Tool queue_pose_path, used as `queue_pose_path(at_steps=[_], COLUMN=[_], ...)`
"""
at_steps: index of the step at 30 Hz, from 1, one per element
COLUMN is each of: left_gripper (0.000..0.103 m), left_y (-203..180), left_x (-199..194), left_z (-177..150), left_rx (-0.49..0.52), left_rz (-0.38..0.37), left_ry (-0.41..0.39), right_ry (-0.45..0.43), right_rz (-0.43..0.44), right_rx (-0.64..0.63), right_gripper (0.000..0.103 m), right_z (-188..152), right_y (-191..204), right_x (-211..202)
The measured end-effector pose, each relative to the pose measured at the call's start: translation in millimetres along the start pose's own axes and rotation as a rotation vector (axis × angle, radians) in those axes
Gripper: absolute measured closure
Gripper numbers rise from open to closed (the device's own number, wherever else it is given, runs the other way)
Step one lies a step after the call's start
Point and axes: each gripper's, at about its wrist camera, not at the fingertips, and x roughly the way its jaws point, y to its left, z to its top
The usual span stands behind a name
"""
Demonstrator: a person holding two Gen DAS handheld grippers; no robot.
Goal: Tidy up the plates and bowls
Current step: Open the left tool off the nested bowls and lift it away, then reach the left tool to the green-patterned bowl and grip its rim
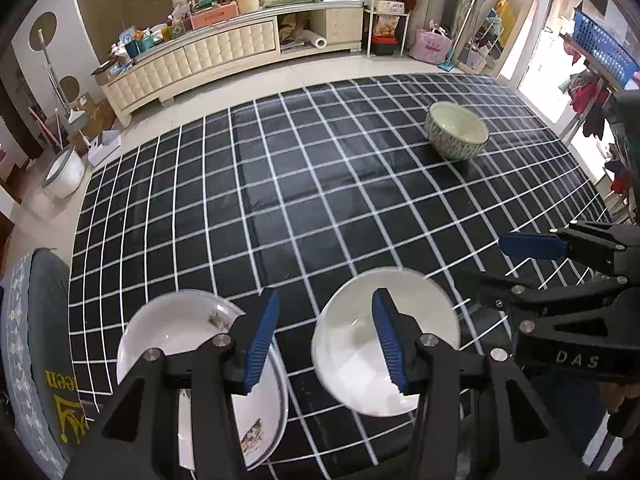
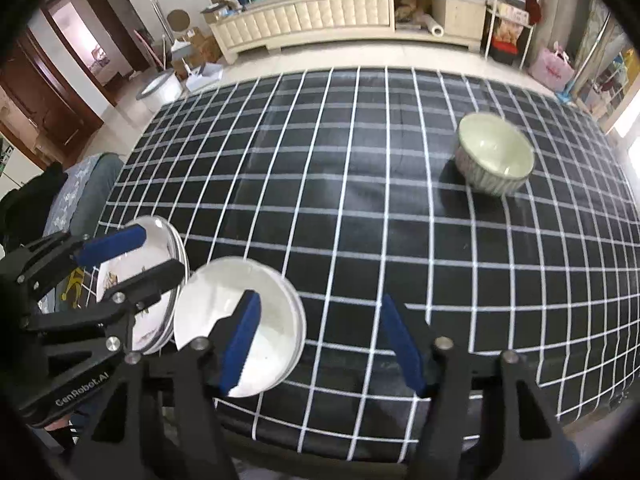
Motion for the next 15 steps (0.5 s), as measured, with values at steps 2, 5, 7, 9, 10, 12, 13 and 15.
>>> queue_pose_path(at_steps=[2,5,7,9,10,12,13,15], left_gripper=[0.057,0.057,0.057,0.057,0.057,0.057,0.057,0.057], left_y=[-4,-10,-17,-25,-28,-37,-41,-49], left_x=[-2,-4,-4,-4,-5,-3,-2,3], left_z=[9,22,32,42,46,60,66,79], left_rx=[-0.001,-0.014,-0.006,0.005,0.007,0.007,0.003,-0.006], left_rz=[-0.003,-0.002,-0.010,-0.007,-0.006,-0.013,-0.019,-0.031], left_ry=[-0.003,0.001,0.000,-0.008,-0.011,-0.018,-0.017,-0.003], right_ry=[-0.017,-0.045,-0.057,-0.069,-0.072,-0.074,-0.076,-0.075], right_rz=[-0.004,-0.012,-0.022,-0.032,-0.037,-0.042,-0.045,-0.045], right_rx=[0.007,0.021,0.029,0.038,0.044,0.058,0.063,0.071], right_gripper=[0.033,0.032,0.031,0.029,0.029,0.028,0.028,0.028], right_z=[6,15,20,26,29,35,38,43], right_y=[-9,-25,-36,-48,-54,-67,-74,-83], right_x=[-8,-19,-24,-28,-29,-31,-32,-33])
